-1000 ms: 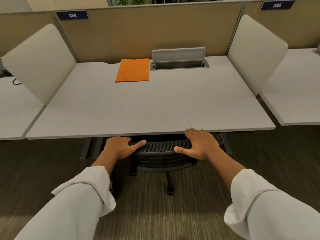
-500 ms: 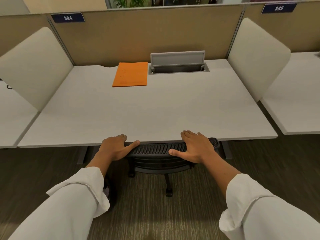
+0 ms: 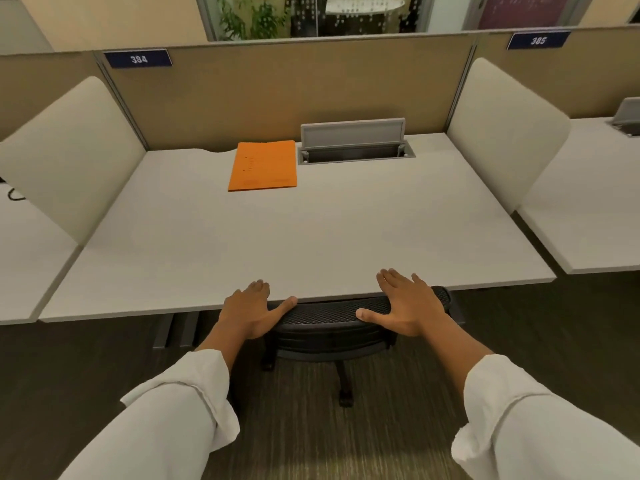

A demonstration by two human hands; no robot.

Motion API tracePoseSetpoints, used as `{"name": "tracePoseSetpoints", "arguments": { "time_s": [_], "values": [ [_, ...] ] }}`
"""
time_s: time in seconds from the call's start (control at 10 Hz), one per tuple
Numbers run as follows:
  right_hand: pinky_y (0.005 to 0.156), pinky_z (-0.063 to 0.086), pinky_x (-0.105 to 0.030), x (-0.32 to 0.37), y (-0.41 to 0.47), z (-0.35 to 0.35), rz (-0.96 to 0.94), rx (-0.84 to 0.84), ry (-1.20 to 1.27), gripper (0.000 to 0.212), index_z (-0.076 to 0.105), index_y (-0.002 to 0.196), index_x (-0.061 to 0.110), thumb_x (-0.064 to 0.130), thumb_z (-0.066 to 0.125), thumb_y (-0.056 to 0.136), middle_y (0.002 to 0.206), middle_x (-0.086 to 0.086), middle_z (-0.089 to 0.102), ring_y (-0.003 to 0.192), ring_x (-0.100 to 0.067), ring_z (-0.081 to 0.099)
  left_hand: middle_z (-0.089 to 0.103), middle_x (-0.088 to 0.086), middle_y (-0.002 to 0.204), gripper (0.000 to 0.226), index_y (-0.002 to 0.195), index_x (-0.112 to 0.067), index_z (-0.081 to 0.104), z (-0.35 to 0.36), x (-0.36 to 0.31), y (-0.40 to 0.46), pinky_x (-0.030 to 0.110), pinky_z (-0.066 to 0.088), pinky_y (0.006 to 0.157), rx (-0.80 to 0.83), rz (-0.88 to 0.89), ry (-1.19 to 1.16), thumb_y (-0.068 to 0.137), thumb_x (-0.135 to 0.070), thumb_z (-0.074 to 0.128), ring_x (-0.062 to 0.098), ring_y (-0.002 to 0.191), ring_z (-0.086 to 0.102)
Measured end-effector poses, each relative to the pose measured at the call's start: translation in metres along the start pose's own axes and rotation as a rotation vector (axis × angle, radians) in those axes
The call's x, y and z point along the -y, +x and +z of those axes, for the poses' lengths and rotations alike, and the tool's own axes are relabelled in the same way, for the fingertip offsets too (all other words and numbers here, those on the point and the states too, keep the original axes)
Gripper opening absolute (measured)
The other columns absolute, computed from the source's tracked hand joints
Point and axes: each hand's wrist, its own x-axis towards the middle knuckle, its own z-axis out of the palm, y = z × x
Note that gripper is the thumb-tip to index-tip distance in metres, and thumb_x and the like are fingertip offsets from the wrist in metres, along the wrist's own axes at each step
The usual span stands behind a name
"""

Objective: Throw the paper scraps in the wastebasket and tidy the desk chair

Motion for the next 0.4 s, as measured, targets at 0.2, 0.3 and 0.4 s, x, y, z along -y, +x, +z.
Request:
{"name": "tracePoseSetpoints", "arguments": {
  "time_s": [0.2, 0.3, 0.4],
  "values": [
    [0.124, 0.007, -0.052, 0.000, -0.001, 0.000, 0.025, -0.019, -0.001, 0.127, 0.000, 0.159, 0.017, 0.102, 0.007, 0.065, 0.167, 0.000, -0.002, 0.154, -0.015, -0.002, 0.003, 0.005, 0.169, 0.125, 0.160, -0.015, 0.005, 0.002, -0.001, 0.001, 0.048, 0.011, 0.123, 0.000, 0.038, -0.021, 0.066, -0.097, -0.005, 0.023, 0.155, 0.006],
    [0.123, 0.005, -0.053, -0.002, -0.001, 0.002, 0.029, 0.008, 0.015, 0.125, -0.002, 0.159, 0.017, 0.101, 0.005, 0.066, 0.167, -0.001, -0.003, 0.154, -0.016, -0.004, -0.005, 0.008, 0.168, 0.114, 0.159, -0.012, -0.001, 0.003, -0.004, -0.004, 0.048, 0.002, 0.126, -0.021, 0.048, -0.012, 0.075, -0.090, 0.000, 0.023, 0.155, -0.004],
    [0.123, 0.001, -0.056, -0.007, -0.002, 0.003, 0.011, 0.032, 0.035, 0.120, -0.008, 0.158, 0.015, 0.097, 0.001, 0.071, 0.167, -0.001, -0.009, 0.153, -0.016, -0.009, -0.013, 0.011, 0.167, 0.108, 0.158, -0.009, -0.007, 0.002, -0.014, -0.010, 0.050, -0.002, 0.125, -0.092, 0.032, -0.013, 0.080, -0.083, 0.002, 0.026, 0.154, -0.013]
  ]
}}
